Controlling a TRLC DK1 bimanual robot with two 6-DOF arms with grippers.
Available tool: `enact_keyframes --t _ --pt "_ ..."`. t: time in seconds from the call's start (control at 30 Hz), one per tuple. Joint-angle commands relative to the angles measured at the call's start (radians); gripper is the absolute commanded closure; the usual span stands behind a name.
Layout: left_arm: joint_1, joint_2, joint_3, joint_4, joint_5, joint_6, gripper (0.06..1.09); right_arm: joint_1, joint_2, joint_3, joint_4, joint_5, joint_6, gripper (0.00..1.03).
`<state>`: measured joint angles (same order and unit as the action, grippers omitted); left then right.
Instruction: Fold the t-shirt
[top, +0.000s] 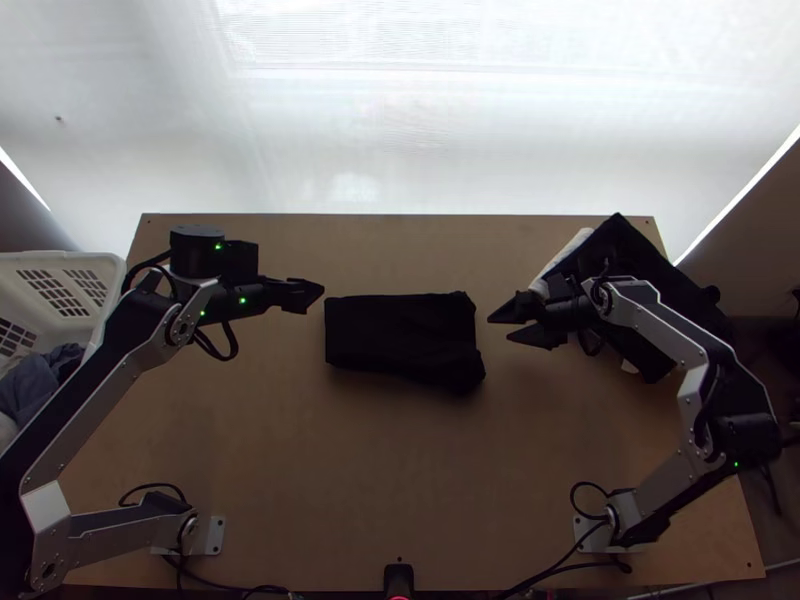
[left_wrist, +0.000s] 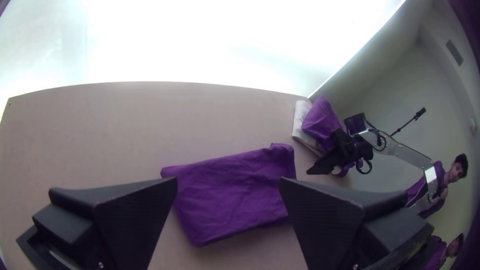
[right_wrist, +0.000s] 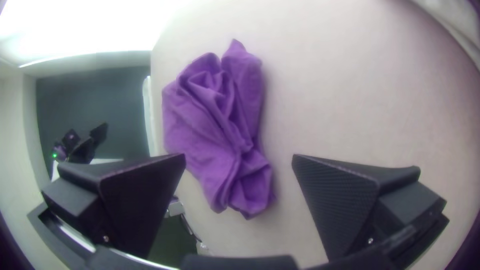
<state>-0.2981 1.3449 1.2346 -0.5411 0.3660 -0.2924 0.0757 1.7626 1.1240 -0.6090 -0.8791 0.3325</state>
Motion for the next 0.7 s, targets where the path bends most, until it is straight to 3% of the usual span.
enact_keyframes --t 0.0,0.37,0.67 --pt "-0.004 0.007 0.016 -0.007 0.001 -0.001 0.1 0.009 0.127 0.045 -0.009 -0.041 -0.029 0.04" --pt "0.004 -0.006 0.02 -0.017 0.001 -0.001 0.1 0.111 0.242 0.138 0.0 -0.038 -0.047 0.04" --pt "0.019 -0.01 0.039 -0.034 0.001 0.002 0.1 0.276 0.282 0.206 0.003 -0.026 -0.033 0.04"
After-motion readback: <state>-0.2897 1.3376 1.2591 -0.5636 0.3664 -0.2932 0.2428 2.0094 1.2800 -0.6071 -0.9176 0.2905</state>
